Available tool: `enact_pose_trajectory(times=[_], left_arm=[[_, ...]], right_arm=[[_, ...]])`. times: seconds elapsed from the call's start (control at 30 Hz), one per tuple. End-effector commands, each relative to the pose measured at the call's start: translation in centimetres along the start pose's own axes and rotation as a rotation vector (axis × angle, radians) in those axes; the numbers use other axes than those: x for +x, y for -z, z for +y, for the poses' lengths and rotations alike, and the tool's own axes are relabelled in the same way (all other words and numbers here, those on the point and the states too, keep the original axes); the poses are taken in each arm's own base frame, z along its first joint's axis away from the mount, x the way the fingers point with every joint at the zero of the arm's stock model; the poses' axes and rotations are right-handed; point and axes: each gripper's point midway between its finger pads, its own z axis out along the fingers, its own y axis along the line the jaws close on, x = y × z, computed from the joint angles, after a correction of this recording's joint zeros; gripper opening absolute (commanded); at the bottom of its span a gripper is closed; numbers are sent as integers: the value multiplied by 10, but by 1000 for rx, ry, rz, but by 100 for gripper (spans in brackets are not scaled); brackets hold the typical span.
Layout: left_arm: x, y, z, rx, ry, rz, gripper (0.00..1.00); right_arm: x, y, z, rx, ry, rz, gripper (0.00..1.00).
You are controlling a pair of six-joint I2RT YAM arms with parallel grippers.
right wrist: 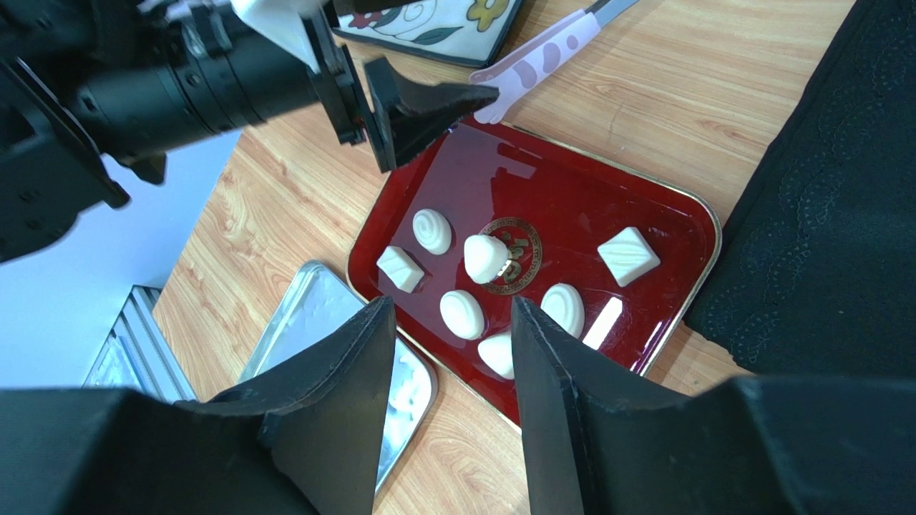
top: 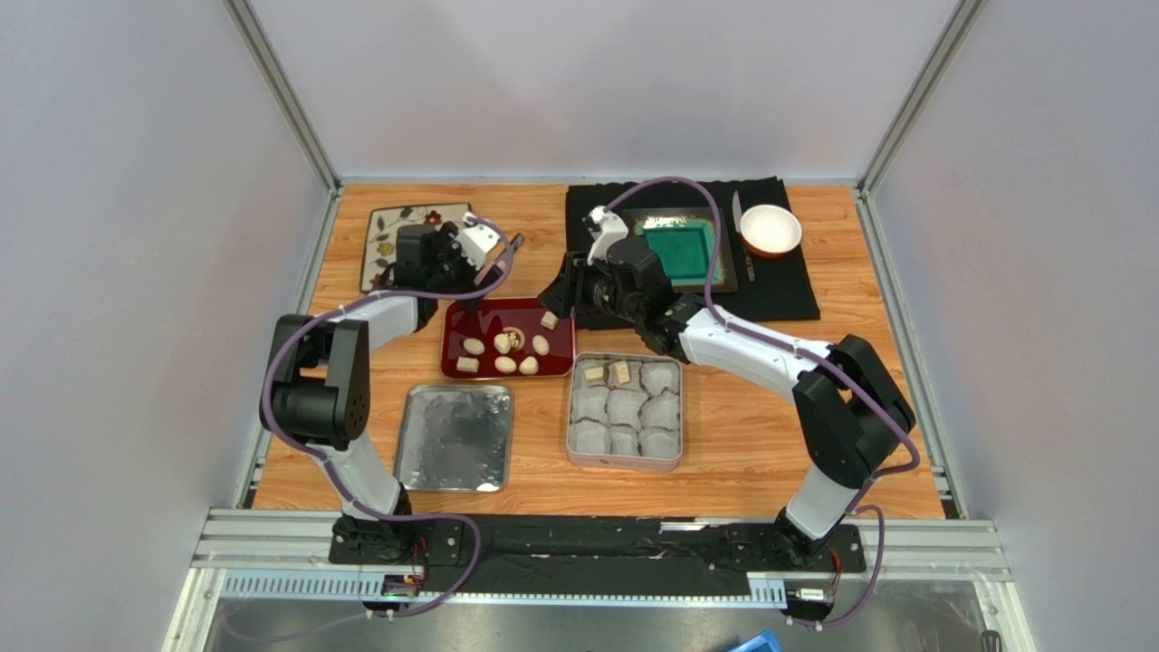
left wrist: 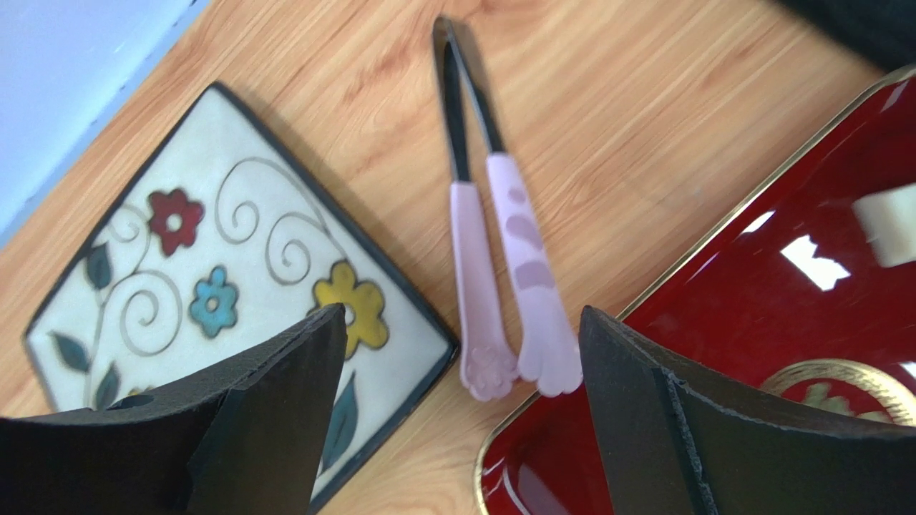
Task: Pack the chocolate
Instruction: Pick up the clamp from the center of the board.
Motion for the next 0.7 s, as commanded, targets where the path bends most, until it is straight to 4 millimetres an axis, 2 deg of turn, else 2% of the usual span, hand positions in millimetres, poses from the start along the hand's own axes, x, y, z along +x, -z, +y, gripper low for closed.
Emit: enact_pose_trajectory(times=[0.0, 0.03, 0.07, 0.13, 0.17, 0.37, 0.67], left_arm=[[-23, -1, -10, 130, 137, -28, 87], [-27, -2, -15, 175, 158, -41, 87], [-35, -6, -11, 190, 195, -50, 87], [-34, -7, -16, 246, 257, -30, 86], [-37, -12, -11, 252, 279, -31, 86], [-30, -24, -6, 254, 362, 16, 81], [-16, -19, -13, 293, 399, 50, 72]], right_arm=[[-21, 11, 8, -12, 26, -58, 47], [-20, 12, 9, -13, 25, -57, 47], [-20, 12, 9, -13, 24, -57, 47], [-19, 11, 8, -11, 22, -57, 47], [-20, 12, 8, -10, 21, -58, 47], [-19, 14, 6, -3, 23, -62, 46], [-22, 15, 6, -3, 18, -69, 46]])
